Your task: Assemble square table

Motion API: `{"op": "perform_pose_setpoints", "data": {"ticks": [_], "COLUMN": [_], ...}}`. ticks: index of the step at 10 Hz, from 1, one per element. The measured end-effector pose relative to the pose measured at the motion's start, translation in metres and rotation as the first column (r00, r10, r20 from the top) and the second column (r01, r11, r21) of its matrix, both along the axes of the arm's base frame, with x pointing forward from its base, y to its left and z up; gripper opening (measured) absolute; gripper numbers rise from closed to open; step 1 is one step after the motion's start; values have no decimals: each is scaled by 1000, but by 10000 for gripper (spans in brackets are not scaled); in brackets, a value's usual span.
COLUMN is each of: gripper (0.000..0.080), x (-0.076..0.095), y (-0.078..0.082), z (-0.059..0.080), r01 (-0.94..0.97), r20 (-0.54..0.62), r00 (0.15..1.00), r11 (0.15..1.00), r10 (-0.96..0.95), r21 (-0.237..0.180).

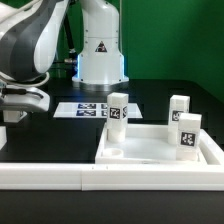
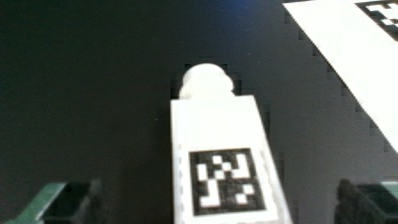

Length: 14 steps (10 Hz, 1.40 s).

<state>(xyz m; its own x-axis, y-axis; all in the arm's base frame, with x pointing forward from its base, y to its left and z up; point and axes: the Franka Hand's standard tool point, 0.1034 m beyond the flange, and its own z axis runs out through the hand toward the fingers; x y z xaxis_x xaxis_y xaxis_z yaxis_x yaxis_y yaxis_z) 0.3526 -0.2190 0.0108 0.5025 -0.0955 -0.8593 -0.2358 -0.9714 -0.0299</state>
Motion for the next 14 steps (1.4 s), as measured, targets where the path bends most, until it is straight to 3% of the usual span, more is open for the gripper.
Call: {"op": "perform_pose_setpoints", "data": {"ticks": [1,2,3,4,5,11,14], "gripper": [649,555,555,354,287,287,288], "x": [0,0,0,0,0,2,35], "y": [0,0,0,0,0,0,0], "z": [0,0,0,0,0,4,55], "r01": [-1,-1,0,0,0,-4,-1], "r20": [1,1,1,0,0,-1,40], "r00": [1000,1000,1000,1000,1000,1000,999], "r11": [1000,1000,1000,1000,1000,1000,1000], "r10": [1,1,0,0,0,4,0], "r21": [0,0,0,0,0,3,29]}}
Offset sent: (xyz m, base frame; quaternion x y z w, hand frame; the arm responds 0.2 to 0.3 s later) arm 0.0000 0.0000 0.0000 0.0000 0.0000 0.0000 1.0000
